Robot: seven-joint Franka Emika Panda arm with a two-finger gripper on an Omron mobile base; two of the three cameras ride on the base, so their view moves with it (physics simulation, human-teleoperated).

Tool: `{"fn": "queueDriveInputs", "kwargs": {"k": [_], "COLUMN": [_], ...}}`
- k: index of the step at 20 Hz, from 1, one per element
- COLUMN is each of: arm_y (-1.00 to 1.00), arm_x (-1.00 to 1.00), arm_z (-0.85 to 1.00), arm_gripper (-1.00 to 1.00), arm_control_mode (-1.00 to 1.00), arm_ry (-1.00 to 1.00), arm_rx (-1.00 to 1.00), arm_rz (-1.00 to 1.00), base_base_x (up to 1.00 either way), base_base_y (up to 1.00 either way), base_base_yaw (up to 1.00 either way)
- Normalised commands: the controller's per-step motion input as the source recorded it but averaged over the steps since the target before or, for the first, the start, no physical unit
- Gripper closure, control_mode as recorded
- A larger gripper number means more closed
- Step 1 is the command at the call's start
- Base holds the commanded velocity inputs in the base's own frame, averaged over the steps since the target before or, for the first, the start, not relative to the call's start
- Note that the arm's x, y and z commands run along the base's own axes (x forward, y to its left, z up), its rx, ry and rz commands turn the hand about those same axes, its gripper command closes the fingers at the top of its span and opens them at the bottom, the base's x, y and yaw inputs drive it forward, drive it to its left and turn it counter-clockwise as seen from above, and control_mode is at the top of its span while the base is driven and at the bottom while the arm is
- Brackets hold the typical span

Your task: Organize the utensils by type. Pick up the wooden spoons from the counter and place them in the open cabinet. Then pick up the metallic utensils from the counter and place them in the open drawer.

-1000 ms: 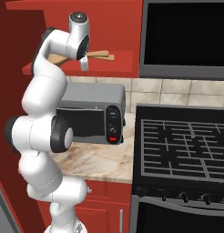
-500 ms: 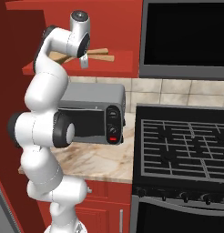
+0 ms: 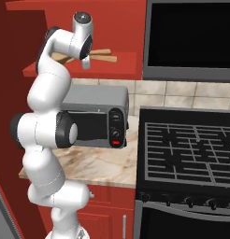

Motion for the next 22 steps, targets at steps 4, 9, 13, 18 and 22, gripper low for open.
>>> {"fn": "queueDriveInputs", "kwargs": {"k": [4, 9, 13, 18, 22], "arm_y": [0.11, 0.08, 0.07, 0.1, 0.16], "arm_x": [0.2, 0.19, 0.15, 0.09, 0.03], "arm_z": [-0.33, -0.33, -0.34, -0.38, -0.44], "arm_gripper": [1.0, 1.0, 1.0, 1.0, -1.0], "arm_control_mode": [-1.0, -1.0, -1.0, -1.0, -1.0], "arm_ry": [-0.04, -0.02, -0.01, 0.0, 0.0], "arm_rx": [0.05, 0.06, 0.06, 0.04, 0.0], "arm_rz": [-0.05, -0.05, -0.05, -0.04, -0.02], "base_base_x": [0.0, 0.0, 0.0, 0.0, 0.0], "base_base_y": [0.0, 0.0, 0.0, 0.0, 0.0], "base_base_yaw": [0.0, 0.0, 0.0, 0.0, 0.0]}}
